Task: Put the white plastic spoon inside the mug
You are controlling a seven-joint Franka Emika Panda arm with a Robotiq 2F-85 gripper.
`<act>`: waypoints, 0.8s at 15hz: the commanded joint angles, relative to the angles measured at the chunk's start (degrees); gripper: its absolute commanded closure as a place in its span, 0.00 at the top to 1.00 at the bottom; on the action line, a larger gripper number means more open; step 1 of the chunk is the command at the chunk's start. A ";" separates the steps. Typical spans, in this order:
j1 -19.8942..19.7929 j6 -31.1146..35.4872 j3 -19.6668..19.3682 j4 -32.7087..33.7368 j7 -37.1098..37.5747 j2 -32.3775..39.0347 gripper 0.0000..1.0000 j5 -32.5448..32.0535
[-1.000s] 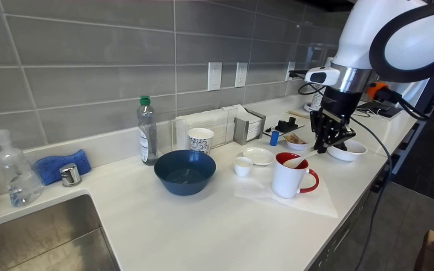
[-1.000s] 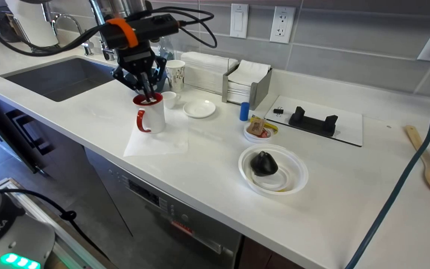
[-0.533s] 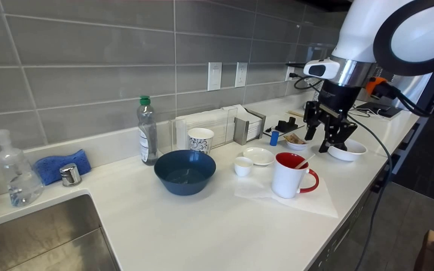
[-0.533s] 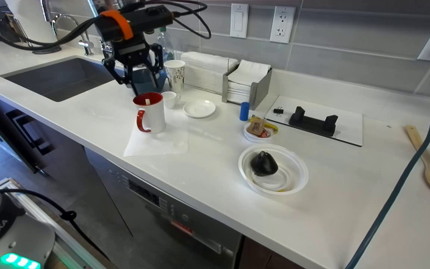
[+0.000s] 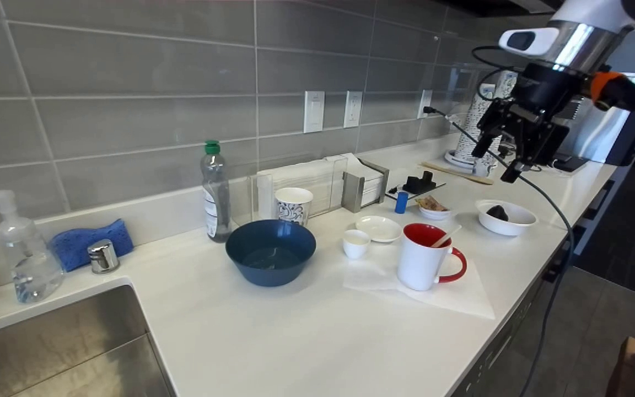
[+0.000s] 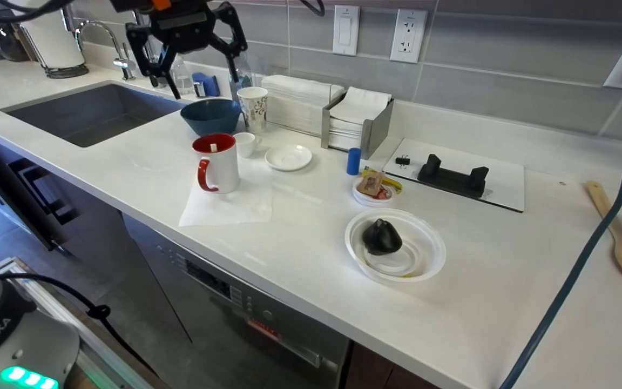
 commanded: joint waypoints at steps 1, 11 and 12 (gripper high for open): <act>-4.57 -5.22 -5.96 2.14 0.13 -6.32 1.00 1.35; -12.94 -3.04 -11.78 8.16 6.16 -7.88 1.00 -0.49; -12.95 -3.07 -11.88 8.26 6.49 -7.75 1.00 -0.47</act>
